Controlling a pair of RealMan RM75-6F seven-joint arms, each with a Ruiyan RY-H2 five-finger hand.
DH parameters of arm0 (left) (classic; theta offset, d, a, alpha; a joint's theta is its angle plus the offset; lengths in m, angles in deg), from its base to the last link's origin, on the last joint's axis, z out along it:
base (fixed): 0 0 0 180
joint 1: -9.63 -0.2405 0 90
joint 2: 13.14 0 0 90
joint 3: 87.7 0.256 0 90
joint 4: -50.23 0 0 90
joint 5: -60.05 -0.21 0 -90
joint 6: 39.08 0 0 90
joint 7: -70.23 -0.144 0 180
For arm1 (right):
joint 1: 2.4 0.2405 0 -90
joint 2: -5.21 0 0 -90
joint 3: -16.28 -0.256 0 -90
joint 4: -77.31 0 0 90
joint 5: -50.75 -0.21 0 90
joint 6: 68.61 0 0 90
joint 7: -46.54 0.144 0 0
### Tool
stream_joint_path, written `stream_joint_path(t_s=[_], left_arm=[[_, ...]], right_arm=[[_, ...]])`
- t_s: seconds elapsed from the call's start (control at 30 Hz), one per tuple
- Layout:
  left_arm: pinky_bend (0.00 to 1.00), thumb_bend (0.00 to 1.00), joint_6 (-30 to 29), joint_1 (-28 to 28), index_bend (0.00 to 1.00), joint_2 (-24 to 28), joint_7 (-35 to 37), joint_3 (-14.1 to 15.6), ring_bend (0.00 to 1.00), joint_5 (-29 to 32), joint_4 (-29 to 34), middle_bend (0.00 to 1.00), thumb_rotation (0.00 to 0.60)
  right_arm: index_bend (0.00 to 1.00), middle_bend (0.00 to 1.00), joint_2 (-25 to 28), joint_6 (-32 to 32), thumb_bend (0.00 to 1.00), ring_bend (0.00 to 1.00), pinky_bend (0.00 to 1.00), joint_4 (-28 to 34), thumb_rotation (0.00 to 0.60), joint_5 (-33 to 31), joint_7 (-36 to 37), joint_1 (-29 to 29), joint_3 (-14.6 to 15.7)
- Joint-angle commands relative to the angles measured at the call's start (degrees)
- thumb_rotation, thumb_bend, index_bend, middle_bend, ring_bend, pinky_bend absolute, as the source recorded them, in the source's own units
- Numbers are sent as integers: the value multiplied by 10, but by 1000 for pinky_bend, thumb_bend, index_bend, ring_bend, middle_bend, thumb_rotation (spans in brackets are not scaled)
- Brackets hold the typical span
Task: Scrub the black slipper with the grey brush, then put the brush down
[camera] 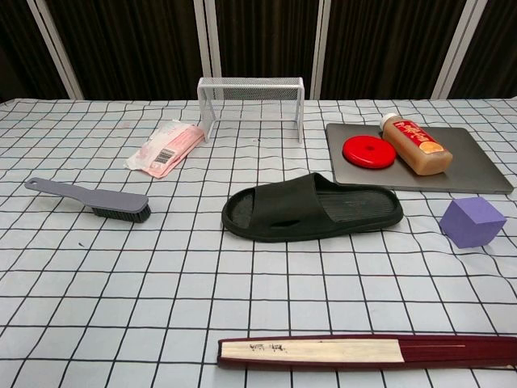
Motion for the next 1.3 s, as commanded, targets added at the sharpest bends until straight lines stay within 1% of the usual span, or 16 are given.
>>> stream_joint_path(t_s=[0.03, 0.23, 0.3, 0.37, 0.43, 0.5, 0.57, 0.63, 0.7, 0.83, 1.0, 1.1, 1.23, 1.3], left_arm=[[0, 75, 2, -1, 0, -4, -7, 0, 0, 3, -3, 0, 600], [0, 76, 5, 1, 0, -15, -23, -2, 0, 1, -1, 0, 600], [3, 88, 6, 5, 0, -25, -30, -4, 0, -7, 1, 0, 600], [16, 106, 15, 10, 0, -36, -46, -10, 0, -2, 7, 0, 600], [33, 125, 22, 16, 0, -51, -72, -26, 0, 12, 14, 3, 600], [48, 152, 24, 23, 0, -75, -105, -50, 10, 29, 19, 44, 600], [60, 185, 32, 33, 2, -92, -120, -65, 20, 40, 24, 75, 600], [88, 225, 48, 46, 30, -103, -128, -77, 36, 51, 30, 95, 600], [140, 252, 59, 59, 70, -116, -144, -90, 66, 57, 30, 131, 600], [172, 259, 85, 84, 115, -147, -161, -112, 101, 77, 29, 172, 600], [281, 283, 141, 126, 185, -179, -202, -147, 207, 133, 21, 246, 600], [279, 280, 163, 148, 189, -198, -242, -167, 214, 164, 19, 249, 600], [276, 318, 158, 166, 210, -225, -272, -183, 215, 175, 2, 260, 600], [275, 320, 160, 172, 214, -233, -277, -188, 215, 185, -8, 262, 600]], right_arm=[[0, 0, 1, 0, 418, 0, 0, 1, 600, -1, 1, 1, 0], [0, 0, 3, -5, 417, 0, 0, 1, 600, -8, 8, 5, -1], [0, 0, 5, -4, 417, 0, 0, 1, 600, -12, 15, 6, -3], [0, 0, 8, -2, 417, 0, 0, 1, 600, -16, 22, 6, -4], [0, 0, 11, 1, 417, 0, 0, 2, 600, -21, 30, 6, -5], [0, 0, 12, 0, 417, 0, 0, 1, 600, -26, 32, 8, -8], [0, 0, 12, -5, 417, 0, 0, 0, 600, -30, 38, 11, -9], [0, 0, 12, -13, 417, 0, 0, -1, 600, -38, 40, 15, -11], [0, 0, 10, -24, 417, 0, 0, -2, 600, -47, 41, 20, -14], [0, 0, 8, -44, 417, 0, 0, -3, 600, -75, 39, 27, -22], [0, 0, 5, -68, 417, 0, 0, -4, 600, -105, 35, 38, -33], [0, 0, 3, -84, 417, 0, 0, -6, 600, -127, 36, 45, -41], [0, 0, 0, -107, 417, 0, 0, -9, 600, -153, 40, 56, -50], [0, 0, -1, -114, 417, 0, 0, -11, 600, -161, 41, 60, -53]])
